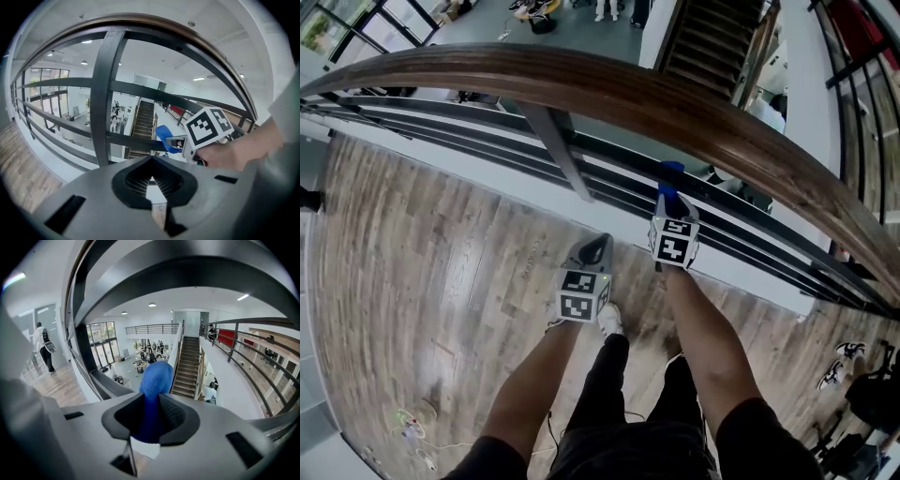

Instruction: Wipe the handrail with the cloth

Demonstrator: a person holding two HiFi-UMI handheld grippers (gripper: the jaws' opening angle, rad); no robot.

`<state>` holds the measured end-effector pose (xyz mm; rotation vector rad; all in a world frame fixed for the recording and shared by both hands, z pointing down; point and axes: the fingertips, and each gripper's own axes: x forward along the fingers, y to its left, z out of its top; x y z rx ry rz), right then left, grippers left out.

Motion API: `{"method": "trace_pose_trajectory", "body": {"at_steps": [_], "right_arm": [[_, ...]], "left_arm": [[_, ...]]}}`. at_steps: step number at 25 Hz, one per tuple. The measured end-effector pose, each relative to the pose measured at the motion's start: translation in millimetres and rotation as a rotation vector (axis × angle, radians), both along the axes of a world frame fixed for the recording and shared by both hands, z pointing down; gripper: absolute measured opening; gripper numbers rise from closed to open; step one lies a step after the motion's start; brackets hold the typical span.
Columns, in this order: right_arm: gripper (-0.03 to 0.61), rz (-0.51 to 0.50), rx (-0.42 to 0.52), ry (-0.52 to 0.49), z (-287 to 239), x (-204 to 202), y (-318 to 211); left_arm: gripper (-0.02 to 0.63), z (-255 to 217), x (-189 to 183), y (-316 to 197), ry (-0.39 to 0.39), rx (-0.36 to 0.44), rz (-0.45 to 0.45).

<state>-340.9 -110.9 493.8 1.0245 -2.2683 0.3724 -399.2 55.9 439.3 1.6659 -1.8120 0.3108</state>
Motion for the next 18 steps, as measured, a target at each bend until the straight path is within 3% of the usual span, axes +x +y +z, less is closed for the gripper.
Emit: {"method": "trace_pose_trajectory", "body": {"at_steps": [18], "right_arm": [[0.101, 0.151, -0.034, 0.034, -4.3, 237.5, -58.1]], "left_arm": [[0.003, -16.0, 176.0, -83.0, 0.016, 0.000, 0.143]]}}
